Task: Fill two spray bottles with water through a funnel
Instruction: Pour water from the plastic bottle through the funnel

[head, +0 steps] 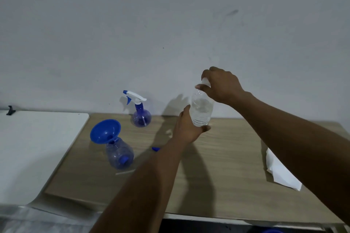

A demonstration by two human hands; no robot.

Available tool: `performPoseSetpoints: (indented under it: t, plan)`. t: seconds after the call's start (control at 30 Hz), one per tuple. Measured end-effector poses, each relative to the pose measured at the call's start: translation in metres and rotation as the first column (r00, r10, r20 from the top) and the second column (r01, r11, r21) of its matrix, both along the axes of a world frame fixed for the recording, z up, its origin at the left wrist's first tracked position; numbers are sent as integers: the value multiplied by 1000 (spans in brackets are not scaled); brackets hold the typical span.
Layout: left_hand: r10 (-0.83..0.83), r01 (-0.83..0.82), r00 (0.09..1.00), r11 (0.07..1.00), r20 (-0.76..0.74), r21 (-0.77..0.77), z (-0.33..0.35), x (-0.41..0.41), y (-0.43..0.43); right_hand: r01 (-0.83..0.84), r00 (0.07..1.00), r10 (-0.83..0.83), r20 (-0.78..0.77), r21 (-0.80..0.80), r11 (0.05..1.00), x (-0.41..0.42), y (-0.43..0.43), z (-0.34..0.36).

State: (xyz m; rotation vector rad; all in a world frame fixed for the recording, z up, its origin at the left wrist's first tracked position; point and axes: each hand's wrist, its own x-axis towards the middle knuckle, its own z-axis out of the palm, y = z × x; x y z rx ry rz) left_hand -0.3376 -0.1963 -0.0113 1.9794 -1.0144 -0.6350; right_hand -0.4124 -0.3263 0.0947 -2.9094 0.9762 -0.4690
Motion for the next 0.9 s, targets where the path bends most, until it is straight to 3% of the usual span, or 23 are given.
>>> performPoseSetpoints:
  t: [0.17, 0.4, 0.5, 0.63, 0.8, 0.9]
  plan:
    - [26, -26, 1000, 999, 3, -28, -9, -3, 3, -110, 993, 112, 38, -58, 992, -20, 23, 0]
    - [17, -17, 1000, 999, 20, 33, -14, -10, 42, -171, 981, 170, 91, -3, 985, -36, 67, -1]
    - [-26, 25, 1000, 999, 9, 41, -16, -3, 65, -192, 981, 191, 36, 53, 980, -45, 87, 8]
    - [-53, 52, 998, 997, 22, 63, -14, 1, 80, -218, 973, 215, -87, -26, 976, -47, 103, 19]
    - [-67, 66, 997, 996, 26, 60, -10, -3, 86, -424, 865, 463, -194, 214, 880, -51, 100, 37]
    - [-65, 64, 998, 997, 26, 42, -10, -3, 88, -398, 864, 436, -252, 189, 898, -53, 97, 42]
